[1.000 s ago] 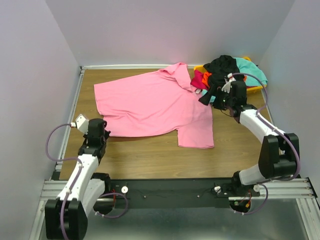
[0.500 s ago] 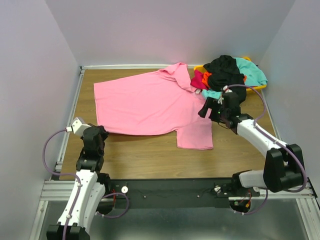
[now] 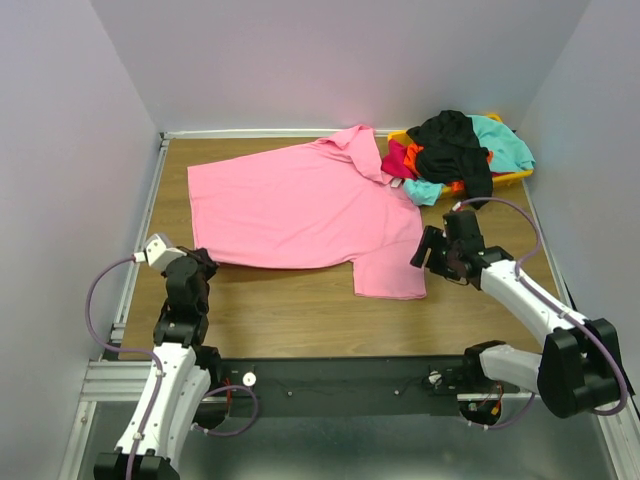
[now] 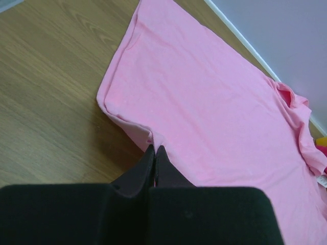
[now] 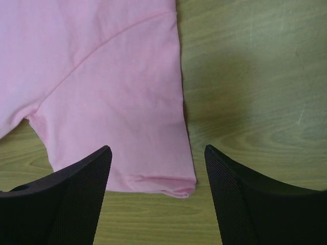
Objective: Fold and stack the t-shirts
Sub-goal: Fold the tshirt
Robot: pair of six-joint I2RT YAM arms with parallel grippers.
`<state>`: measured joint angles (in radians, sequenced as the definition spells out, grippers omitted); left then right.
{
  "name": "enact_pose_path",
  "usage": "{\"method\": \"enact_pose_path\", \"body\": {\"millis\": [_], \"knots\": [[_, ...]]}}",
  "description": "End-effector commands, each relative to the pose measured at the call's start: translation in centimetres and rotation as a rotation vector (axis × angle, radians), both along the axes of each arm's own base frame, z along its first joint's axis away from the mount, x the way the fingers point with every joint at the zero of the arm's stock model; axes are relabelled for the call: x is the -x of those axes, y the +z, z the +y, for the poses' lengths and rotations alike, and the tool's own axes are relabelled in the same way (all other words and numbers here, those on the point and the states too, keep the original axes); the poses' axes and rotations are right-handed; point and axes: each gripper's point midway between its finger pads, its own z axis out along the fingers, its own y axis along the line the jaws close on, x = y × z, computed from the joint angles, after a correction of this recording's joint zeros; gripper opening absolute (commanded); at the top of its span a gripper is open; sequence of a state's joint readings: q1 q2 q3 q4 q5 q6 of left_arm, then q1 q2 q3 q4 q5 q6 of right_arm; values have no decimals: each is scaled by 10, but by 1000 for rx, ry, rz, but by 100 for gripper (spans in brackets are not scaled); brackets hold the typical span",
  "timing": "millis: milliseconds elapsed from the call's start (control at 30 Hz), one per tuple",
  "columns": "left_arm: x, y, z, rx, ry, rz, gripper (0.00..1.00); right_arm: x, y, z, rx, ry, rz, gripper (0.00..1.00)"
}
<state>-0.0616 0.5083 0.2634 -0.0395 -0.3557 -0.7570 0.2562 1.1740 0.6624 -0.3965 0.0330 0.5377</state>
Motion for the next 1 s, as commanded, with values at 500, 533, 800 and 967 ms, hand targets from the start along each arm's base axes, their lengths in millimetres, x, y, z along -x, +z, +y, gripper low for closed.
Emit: {"method": "enact_pose_path", "body": {"millis": [500, 533, 800, 967], "knots": [[-5, 9, -13, -43, -75, -52, 0, 62, -58, -3, 41, -104, 261, 61], [-5, 9, -13, -43, -75, -52, 0, 63, -60, -5, 50, -108, 263, 60], [-5, 9, -15, -45, -82, -55, 0, 60, -57, -9, 57, -139, 241, 49], [-5, 9, -16, -44, -85, -58, 0, 61, -59, -8, 62, -135, 252, 28]]}}
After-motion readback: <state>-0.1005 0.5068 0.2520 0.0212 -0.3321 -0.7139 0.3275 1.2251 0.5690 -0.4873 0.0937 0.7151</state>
